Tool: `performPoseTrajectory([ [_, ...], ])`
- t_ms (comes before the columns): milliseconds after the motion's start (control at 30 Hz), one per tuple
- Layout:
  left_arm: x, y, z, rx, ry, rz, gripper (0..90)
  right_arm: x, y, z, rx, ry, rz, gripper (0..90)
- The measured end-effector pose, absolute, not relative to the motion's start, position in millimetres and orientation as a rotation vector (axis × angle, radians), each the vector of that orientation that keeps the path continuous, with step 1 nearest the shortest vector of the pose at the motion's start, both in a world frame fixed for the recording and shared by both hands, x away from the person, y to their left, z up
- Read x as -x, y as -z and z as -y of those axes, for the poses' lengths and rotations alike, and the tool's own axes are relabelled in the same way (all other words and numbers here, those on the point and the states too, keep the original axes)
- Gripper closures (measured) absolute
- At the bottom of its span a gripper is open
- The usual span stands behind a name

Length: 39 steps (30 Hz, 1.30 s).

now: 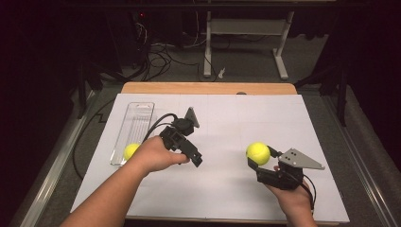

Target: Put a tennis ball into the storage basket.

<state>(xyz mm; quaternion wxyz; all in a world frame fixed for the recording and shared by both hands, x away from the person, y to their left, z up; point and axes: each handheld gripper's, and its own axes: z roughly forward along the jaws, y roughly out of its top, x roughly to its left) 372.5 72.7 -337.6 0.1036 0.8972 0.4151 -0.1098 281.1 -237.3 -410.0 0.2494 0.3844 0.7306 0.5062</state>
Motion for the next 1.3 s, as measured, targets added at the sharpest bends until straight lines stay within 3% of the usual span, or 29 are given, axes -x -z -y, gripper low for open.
performPoseTrajectory([
  [867, -374.1, 339.4, -76.9, -2.645, 0.331, -1.232, 0.7, -294.0, 388.1, 189.1, -0.945, -1.454, -2.002, 27.5],
  [1300, -374.4, 339.3, -76.8, -2.642, 0.339, -1.226, 0.6, -295.8, 399.0, 167.0, -0.906, -1.455, -2.054, 27.5],
])
